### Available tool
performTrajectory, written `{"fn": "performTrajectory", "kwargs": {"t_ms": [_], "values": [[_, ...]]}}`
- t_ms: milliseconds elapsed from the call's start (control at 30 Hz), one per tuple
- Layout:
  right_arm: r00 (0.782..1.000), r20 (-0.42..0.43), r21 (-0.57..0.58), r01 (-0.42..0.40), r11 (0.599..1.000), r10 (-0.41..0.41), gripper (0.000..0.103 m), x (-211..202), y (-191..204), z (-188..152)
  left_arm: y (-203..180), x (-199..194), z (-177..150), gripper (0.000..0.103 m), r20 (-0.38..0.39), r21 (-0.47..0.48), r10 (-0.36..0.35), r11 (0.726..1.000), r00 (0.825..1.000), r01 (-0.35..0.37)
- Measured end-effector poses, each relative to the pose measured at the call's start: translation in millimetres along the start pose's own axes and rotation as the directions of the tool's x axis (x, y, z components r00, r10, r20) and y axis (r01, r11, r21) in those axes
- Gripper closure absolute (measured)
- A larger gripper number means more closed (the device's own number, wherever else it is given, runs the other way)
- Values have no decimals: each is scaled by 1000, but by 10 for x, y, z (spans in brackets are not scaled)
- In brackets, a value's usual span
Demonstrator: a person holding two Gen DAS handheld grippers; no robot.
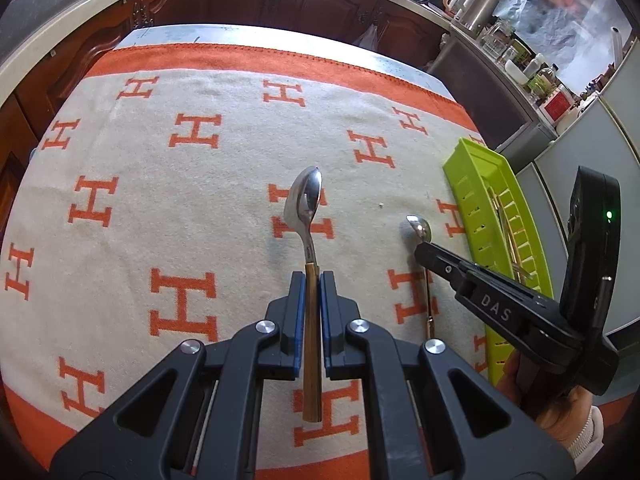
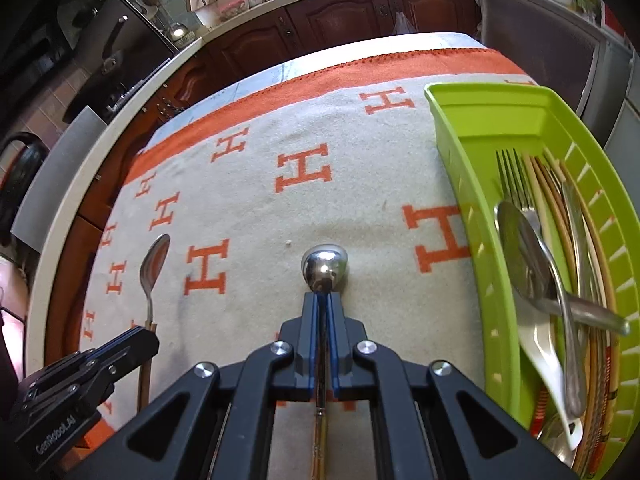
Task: Organize utensils
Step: 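Lift both spoons and move them toward the green tray, then lower both spoons into the green tray and open both tools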
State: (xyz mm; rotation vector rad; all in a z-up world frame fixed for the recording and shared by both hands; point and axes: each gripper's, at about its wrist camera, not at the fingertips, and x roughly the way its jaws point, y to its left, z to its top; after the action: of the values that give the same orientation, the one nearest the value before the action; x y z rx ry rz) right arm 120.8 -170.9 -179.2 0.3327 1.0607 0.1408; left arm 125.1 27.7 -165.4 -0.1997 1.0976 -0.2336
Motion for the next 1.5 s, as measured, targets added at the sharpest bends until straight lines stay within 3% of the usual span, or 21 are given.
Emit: {"fn": "performTrajectory", "kwargs": {"t_ms": [400,833,967,1200,1333,1500], "values": [[985,107,-4,-136,991,135,99,-598,-107,-224,-401,-211,-60,98,21,83,-29,996,999,27],[956,238,-54,-165,985,173,100,-1231,-217,-323,-887,-322,-102,98,20,176,-69,982,997,64],[953,260,-33,-149,988,152,100,-1473,-369,-272,-1149,-356,-61,98,3,209,-113,972,994,110],[962,273,-21,5,1000,1,100,-1779,-661,-125,-1791,-260,14,98,-37,264,-178,947,983,182],[969,233,-17,92,996,-85,100,-1708,-809,-71,-2077,-74,27,98,-75,267,-191,942,979,204],[983,145,3,112,994,-112,98,-1433,-973,-41,-2232,171,-3,98,-106,257,-161,949,981,184]]}}
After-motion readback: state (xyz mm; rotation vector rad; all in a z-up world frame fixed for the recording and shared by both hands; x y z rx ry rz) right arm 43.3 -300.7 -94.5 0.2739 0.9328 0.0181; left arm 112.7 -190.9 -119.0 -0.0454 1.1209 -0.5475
